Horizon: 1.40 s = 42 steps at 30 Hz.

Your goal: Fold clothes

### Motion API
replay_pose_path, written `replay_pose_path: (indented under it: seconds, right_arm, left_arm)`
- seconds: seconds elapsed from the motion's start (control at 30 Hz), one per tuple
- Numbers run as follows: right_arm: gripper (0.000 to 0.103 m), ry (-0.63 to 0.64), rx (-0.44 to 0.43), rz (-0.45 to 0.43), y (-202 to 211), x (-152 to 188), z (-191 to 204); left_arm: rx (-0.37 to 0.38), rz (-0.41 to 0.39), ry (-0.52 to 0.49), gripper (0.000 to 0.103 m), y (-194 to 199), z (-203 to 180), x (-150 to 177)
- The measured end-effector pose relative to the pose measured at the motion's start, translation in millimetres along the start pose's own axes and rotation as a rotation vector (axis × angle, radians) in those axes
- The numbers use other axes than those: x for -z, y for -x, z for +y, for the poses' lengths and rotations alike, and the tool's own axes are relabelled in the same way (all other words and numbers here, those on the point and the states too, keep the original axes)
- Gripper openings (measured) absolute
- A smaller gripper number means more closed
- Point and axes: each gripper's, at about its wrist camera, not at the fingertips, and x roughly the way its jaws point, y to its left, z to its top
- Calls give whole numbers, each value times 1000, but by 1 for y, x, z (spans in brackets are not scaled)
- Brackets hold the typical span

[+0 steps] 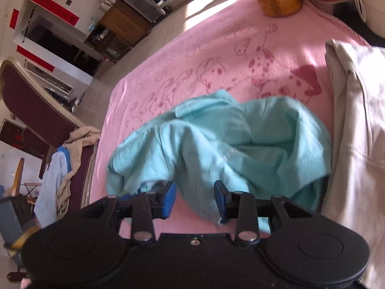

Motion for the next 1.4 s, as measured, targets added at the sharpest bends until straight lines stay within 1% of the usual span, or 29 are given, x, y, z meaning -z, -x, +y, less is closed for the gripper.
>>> replay_pose_path:
  seconds: [0.07, 0.17, 0.23, 0.3, 0.33, 0.37, 0.4, 0.47, 0.5, 0.57, 0.67, 0.7, 0.73, 0.77, 0.83, 0.9, 0.97, 1.0, 1.03, 1.07, 1.1, 1.13, 1.2, 1.33, 1.4]
  right_arm:
    - [34, -24, -11, 42, -4, 10, -8]
    - [34, -26, 14, 70, -12, 17, -14]
    - [38, -11, 38, 57, -17, 18, -13]
    - [38, 22, 68, 14, -23, 16, -8]
    - [29, 36, 77, -3, -25, 15, -5]
    - [15, 50, 83, -20, -27, 13, -2]
    - [6, 57, 76, -37, -27, 10, -1]
    - [5, -4, 41, -97, -17, -1, -4]
    - [5, -46, 44, -124, -11, -7, -10]
    - [6, -138, 92, -151, -5, -20, -30]
    - [9, -279, 109, -98, -5, -25, -60]
    - [14, -320, 106, -81, -4, -25, -67]
    - [20, -353, 95, -71, -1, -23, -73]
    - [22, -362, 64, -81, 6, -21, -72]
    - [32, -353, 7, -112, 23, -17, -67]
    - [35, -348, -52, -145, 36, -14, -61]
    - [38, -335, -99, -171, 42, -15, -55]
    - [39, -329, -118, -182, 44, -15, -53]
    - [39, -329, -133, -188, 44, -16, -52]
    - [39, -333, -144, -187, 44, -17, -52]
    - [39, -335, -152, -187, 43, -17, -51]
    - [39, -330, -152, -186, 42, -17, -51]
    - [39, -308, -144, -175, 40, -15, -49]
    - [39, -294, -147, -147, 38, -8, -48]
    - [39, -288, -142, -143, 38, -8, -48]
  left_arm:
    - [-62, -11, 4, 45, -9, 3, -10]
    - [-130, -30, -9, 45, -18, 6, -27]
    - [-199, -37, -64, 45, -26, 5, -38]
    - [-250, -23, -97, 45, -39, 8, -48]
    - [-275, -16, -113, 46, -45, 9, -53]
    - [-285, -14, -120, 46, -51, 13, -59]
    - [-287, -16, -130, 46, -55, 15, -62]
    - [-302, -20, -181, 48, -64, 12, -68]
    - [-310, -23, -206, 50, -69, 10, -70]
    - [-316, -13, -247, 51, -74, 7, -76]
    - [-317, 20, -208, 51, -60, 8, -84]
    - [-316, 18, -191, 51, -50, 10, -83]
    - [-308, 13, -173, 50, -37, 11, -82]
    - [-284, 6, -144, 49, -20, 13, -79]
    - [-199, 11, -70, 48, 6, 16, -72]
    - [-92, 38, 34, 48, 26, 16, -59]
    - [-1, 42, 132, 48, 35, 13, -46]
    - [50, 44, 181, 45, 33, 9, -39]
    - [89, 45, 215, 40, 27, 6, -34]
    - [127, 46, 249, 39, 21, 2, -29]
    - [144, 46, 262, 37, 13, -3, -25]
    - [151, 48, 275, 33, 4, -6, -22]
    - [146, 44, 307, 29, -10, -8, -17]
    - [112, -7, 338, 29, -25, -2, -20]
    - [91, -8, 345, 29, -32, 2, -22]
